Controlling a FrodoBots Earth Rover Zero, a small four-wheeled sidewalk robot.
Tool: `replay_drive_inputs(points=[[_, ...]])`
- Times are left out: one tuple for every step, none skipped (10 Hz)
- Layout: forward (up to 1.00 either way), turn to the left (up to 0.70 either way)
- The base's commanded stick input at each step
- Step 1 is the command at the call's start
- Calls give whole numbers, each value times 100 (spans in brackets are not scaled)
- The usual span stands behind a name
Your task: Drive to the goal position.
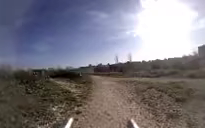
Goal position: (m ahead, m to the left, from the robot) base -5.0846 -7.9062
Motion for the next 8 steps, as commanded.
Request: replay_drive_inputs(points=[[50, 0], [50, 0], [50, 0], [50, 0], [50, 0], [50, 0], [50, 0], [50, 0]])
